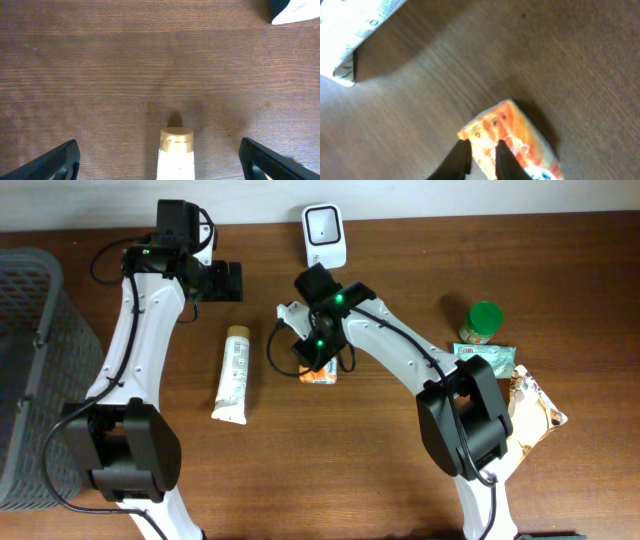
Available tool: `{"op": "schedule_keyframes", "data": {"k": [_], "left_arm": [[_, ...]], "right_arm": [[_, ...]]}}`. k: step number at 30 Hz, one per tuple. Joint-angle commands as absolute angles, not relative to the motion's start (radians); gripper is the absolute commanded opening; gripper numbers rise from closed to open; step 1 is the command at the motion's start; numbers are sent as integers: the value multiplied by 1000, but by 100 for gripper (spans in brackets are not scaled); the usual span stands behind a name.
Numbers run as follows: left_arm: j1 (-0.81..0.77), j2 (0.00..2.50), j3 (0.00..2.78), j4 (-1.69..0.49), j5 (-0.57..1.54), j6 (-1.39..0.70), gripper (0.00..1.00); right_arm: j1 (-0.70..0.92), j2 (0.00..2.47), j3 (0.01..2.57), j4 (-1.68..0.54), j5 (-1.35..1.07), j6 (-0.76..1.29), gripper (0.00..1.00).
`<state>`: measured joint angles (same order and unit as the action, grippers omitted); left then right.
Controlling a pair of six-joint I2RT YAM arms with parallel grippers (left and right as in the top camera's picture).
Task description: Scan the item barcode
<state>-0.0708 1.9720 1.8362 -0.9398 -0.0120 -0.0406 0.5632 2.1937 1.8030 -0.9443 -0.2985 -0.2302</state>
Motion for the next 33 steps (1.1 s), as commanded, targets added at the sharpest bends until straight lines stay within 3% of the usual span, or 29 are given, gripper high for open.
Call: {"op": "schedule_keyframes", "data": {"k": [1,9,17,22,24,27,29,33], "left_arm": [[-69,1978,1833,-941,-15,-22,99],[-69,1978,1833,-941,-15,-22,99],[-69,1978,1833,-941,-15,-22,99],[-69,1978,1833,-941,-15,-22,99],[-69,1978,1833,-941,-15,-22,99],[-69,1978,1833,-941,-15,-22,99],[-69,1978,1833,-941,-15,-22,99],[-69,1978,1833,-941,-15,-22,99]], "right_arm": [[586,2165,1806,-984,-270,-236,4],[670,2168,1625,-883,-260,-279,4],[509,2168,1593,-641,-171,39,4],[442,2135,1664,-700,-427,35,5],[424,2083,1739,-796,-448,35,10],[344,2045,1801,-944,-326,5,53],[282,2077,1782,-970,-328,-51,54],[201,2206,1771,-953,-476,-152,44]]}}
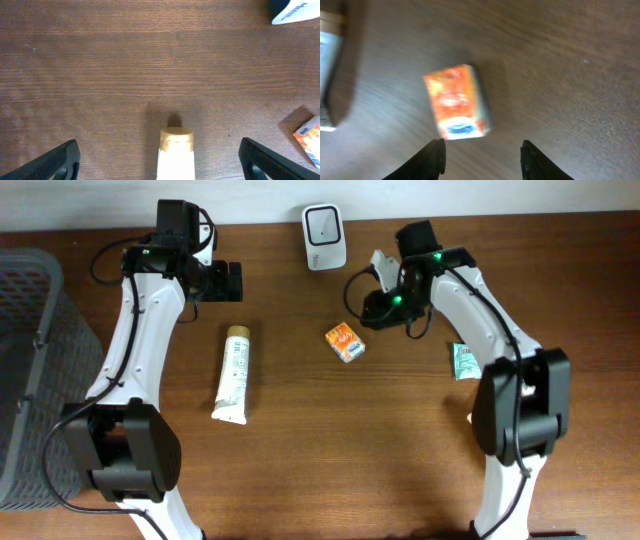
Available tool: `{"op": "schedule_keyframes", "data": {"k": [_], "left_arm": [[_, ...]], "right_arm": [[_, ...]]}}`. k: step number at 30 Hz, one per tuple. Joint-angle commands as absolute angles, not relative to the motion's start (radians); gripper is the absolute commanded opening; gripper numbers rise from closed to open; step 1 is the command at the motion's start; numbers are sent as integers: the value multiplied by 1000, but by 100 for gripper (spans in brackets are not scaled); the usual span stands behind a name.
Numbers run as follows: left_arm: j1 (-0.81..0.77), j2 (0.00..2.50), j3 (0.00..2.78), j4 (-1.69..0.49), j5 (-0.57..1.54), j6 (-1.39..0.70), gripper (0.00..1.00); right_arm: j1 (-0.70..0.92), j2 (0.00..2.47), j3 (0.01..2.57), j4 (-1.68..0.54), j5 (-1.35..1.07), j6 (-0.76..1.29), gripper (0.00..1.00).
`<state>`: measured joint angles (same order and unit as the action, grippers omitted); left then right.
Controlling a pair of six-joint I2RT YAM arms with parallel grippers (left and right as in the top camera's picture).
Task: Scan the item barcode
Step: 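Raise the orange box toward the scanner with the right gripper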
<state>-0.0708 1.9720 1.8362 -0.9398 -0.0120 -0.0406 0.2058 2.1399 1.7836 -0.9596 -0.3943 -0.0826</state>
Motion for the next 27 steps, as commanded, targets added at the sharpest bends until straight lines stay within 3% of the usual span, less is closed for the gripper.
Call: {"op": "schedule_keyframes", "data": {"k": [1,10,15,18,21,27], "left_arm": [[-69,1978,1833,-941,-15,-22,99],[-69,1978,1833,-941,-15,-22,99],[-69,1978,1833,-941,-15,-22,99],[-69,1978,1833,-941,-15,-22,99],[-69,1978,1833,-941,-15,-22,99],[-69,1978,1833,-941,-15,-22,99]], "right_arm": [[202,2236,1771,-941,-479,-154,43],[205,2316,1771,-925,-586,-187,40],[242,2391,1771,-924,-606,-175,25],[240,2410,1771,-928,-606,-174,4],[228,2387,1784,-965,-625,-115,4],[169,2260,1853,-1069,-1343,-184,4]]}}
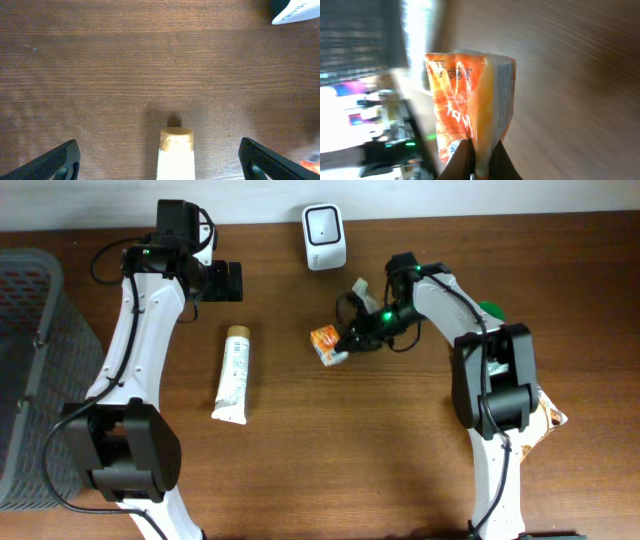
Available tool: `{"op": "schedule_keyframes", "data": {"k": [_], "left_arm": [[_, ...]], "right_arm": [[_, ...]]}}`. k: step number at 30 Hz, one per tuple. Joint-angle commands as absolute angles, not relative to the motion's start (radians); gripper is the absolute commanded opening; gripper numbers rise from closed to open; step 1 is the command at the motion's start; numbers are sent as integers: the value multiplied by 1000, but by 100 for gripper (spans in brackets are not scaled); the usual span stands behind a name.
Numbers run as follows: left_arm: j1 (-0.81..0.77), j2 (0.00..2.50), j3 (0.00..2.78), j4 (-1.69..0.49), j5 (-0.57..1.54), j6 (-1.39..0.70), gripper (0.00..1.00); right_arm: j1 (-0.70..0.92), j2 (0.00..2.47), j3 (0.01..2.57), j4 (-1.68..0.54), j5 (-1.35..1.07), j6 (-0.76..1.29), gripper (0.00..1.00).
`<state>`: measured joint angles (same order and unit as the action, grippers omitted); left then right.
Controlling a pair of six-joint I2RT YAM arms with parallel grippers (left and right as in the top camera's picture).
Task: Scan the item barcode
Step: 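Raise the orange box toward the scanner with the right gripper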
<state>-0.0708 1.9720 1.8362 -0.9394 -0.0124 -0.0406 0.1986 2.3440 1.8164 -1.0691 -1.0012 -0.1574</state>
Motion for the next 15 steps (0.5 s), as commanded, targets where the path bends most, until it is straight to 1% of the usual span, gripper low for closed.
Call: {"op": "schedule_keyframes", "data": {"k": [1,2,8,12,15], "left_arm": [[-69,1978,1833,-941,-15,-22,99],[-69,1978,1833,-941,-15,-22,99],[-69,1978,1833,-941,-15,-22,99],[-69,1978,1833,-941,-15,-22,99],[-69,1978,1833,-941,-15,-22,99]], "right_arm": [[157,2256,1854,-1067,-1435,-183,4],[139,2256,1853,-1067,-1551,-183,4],[92,2245,1854,-1068,-1552,17,4],[88,2179,1854,-1087,-1552,47,4],[88,2098,1854,-1063,-1551,42,4]]}}
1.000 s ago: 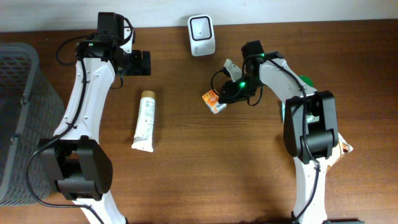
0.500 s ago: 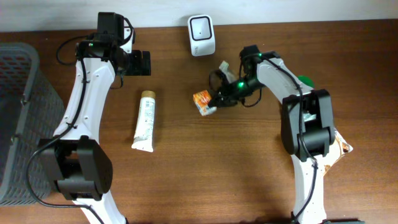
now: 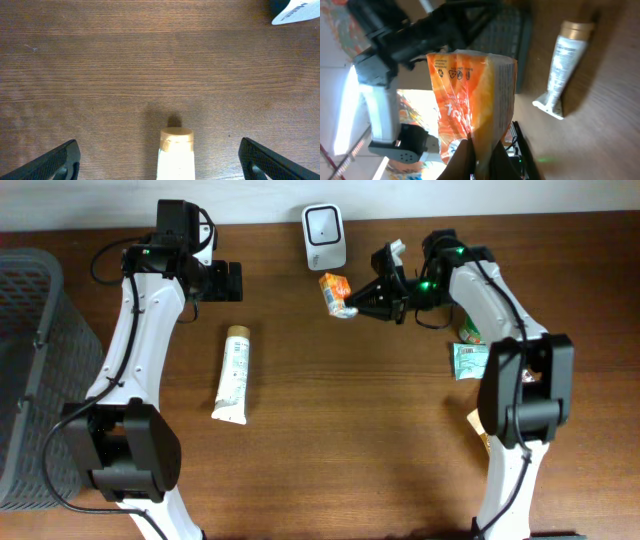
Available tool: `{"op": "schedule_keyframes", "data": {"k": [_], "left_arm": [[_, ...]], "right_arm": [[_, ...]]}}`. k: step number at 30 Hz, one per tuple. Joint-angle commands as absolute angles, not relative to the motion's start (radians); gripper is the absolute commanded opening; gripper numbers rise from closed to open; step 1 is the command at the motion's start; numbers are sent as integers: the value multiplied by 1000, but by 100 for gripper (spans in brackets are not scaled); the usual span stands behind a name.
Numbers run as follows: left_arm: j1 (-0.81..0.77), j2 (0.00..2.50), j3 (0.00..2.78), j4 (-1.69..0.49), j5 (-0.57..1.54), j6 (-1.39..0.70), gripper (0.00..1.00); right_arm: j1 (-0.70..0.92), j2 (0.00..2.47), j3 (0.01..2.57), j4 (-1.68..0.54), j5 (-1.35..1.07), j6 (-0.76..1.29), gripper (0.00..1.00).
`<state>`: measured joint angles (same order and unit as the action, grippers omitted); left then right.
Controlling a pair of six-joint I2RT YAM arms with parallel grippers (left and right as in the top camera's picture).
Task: Scan the item barcode
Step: 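Raise the orange box toward the scanner with the right gripper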
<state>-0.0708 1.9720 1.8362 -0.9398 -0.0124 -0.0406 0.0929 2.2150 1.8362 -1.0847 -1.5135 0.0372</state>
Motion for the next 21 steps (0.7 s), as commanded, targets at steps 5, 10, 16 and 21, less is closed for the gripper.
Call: {"op": "schedule_keyframes", "data": {"k": [5,10,16,21], "left_arm": [[-69,1978,1833,-941,-15,-22,99],[-69,1978,1833,-941,-15,-22,99],[-69,1978,1833,-941,-15,-22,99],[-69,1978,1833,-941,-15,-22,99]], "right_arm": [[121,2017,1956,-1033,-831,221,4],[276,2019,2231,-1054,-123,230,4],[424,2141,2274,-729,418,-71,4],[433,2380,2274,-380,435,-404,4]]}}
